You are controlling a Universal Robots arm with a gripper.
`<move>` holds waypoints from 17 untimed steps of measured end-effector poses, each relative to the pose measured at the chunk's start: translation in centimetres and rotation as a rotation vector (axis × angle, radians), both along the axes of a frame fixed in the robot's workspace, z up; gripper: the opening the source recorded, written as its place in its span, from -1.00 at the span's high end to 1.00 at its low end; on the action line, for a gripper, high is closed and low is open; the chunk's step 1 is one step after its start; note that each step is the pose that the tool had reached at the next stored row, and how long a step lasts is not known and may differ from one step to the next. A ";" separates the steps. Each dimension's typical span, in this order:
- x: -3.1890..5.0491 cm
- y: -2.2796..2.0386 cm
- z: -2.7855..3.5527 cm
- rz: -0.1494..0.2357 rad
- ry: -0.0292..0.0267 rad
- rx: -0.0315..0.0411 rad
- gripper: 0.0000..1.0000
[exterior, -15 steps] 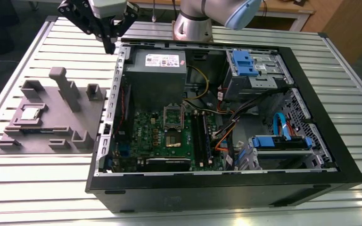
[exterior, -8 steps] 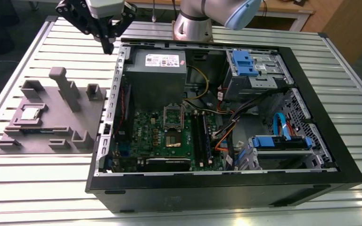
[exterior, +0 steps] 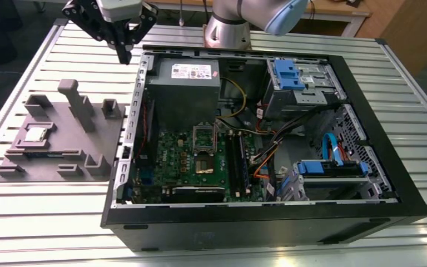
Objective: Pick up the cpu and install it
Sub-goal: 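Reach for the cpu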
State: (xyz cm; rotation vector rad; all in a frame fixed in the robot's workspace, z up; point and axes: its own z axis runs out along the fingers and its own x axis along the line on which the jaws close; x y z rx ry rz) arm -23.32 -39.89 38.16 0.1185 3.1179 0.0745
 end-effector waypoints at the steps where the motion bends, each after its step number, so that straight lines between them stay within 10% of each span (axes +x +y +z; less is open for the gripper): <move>1: -0.05 0.00 0.00 0.000 0.0000 0.0000 0.80; 17: -0.70 0.00 -0.05 0.000 0.0001 0.0000 0.80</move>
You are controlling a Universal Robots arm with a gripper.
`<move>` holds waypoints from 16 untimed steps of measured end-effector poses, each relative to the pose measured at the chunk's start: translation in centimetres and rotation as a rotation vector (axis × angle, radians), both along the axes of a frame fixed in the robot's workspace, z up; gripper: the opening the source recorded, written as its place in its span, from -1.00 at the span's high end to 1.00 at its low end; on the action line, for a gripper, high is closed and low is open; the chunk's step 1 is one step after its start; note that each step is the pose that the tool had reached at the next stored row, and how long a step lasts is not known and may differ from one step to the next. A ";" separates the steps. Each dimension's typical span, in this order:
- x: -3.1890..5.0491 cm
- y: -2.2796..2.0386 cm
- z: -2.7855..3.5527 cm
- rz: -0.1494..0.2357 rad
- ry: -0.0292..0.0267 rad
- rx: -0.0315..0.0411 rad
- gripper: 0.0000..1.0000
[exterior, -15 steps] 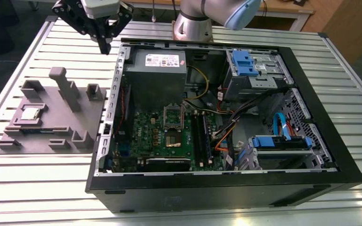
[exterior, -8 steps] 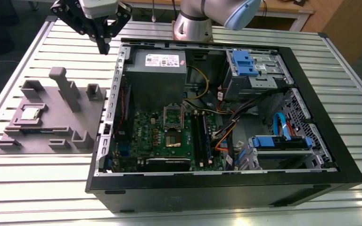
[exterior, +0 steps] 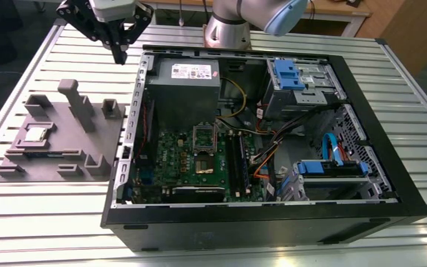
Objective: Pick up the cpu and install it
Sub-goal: 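Reach for the cpu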
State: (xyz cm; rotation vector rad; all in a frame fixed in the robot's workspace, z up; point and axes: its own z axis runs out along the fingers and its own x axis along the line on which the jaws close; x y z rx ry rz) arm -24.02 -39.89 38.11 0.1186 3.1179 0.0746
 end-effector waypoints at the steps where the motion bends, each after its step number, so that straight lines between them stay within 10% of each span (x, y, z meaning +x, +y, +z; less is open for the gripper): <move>1: -0.05 0.00 0.00 0.000 0.0000 0.0000 0.80; 16: -0.94 0.00 -0.06 0.000 0.0004 0.0000 0.80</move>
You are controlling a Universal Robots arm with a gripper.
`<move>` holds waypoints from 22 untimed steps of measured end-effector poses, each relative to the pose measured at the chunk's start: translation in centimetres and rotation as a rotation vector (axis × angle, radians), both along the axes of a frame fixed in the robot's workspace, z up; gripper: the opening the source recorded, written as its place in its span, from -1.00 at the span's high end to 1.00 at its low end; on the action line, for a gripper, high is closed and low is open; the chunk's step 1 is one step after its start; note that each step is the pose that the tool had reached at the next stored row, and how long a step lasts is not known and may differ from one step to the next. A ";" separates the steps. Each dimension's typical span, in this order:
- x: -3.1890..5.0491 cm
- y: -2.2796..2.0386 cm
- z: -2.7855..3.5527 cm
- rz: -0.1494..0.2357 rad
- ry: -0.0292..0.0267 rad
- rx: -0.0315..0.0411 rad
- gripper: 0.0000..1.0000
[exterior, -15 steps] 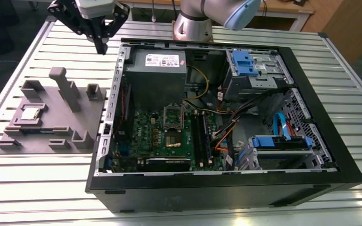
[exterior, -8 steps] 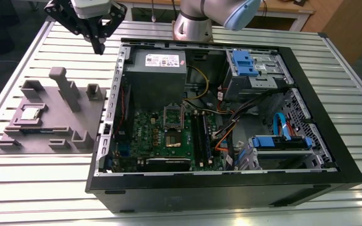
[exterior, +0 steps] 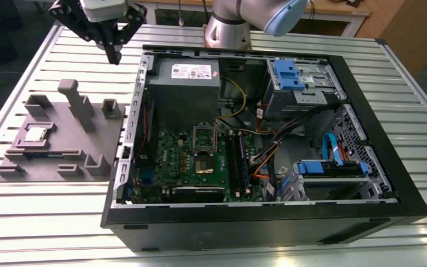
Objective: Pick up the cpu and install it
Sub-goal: 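Reach for the cpu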
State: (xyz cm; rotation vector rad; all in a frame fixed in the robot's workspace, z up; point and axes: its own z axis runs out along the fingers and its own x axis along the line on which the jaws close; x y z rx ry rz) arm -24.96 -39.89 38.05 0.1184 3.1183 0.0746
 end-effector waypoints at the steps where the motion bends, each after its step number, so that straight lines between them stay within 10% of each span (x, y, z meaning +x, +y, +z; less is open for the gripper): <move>1: -0.02 0.00 0.00 0.000 0.0001 -0.0001 0.80; 22: -0.68 0.00 -0.16 0.000 0.0035 0.0000 0.80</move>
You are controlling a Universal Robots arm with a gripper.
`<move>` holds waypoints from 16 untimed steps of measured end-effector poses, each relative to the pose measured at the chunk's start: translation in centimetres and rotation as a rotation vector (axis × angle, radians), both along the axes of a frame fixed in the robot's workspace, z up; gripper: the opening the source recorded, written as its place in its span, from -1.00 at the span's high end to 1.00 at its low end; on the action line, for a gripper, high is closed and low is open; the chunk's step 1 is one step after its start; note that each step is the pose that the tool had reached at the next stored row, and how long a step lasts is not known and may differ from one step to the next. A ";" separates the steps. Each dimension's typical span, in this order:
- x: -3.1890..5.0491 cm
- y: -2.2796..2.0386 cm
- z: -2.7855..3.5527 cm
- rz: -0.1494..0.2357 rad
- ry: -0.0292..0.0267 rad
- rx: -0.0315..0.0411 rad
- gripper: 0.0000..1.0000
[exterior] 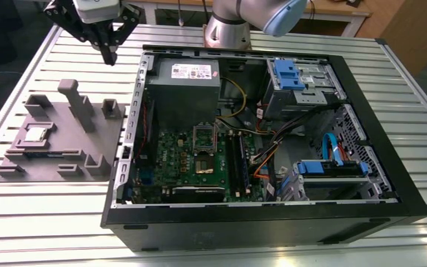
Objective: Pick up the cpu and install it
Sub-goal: 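Reach for the cpu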
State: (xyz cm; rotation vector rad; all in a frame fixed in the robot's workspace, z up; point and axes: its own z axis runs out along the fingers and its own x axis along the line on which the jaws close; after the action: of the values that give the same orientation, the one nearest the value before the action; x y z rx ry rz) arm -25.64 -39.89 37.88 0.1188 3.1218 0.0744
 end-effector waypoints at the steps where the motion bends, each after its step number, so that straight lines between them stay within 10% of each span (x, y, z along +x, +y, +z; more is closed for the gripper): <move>1: -0.02 0.00 -0.01 0.000 0.0003 0.0000 0.80; 16: -0.36 0.00 -0.14 0.000 0.0045 -0.0001 0.80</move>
State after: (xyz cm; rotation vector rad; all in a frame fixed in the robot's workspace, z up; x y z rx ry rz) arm -25.99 -39.89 37.74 0.1191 3.1264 0.0741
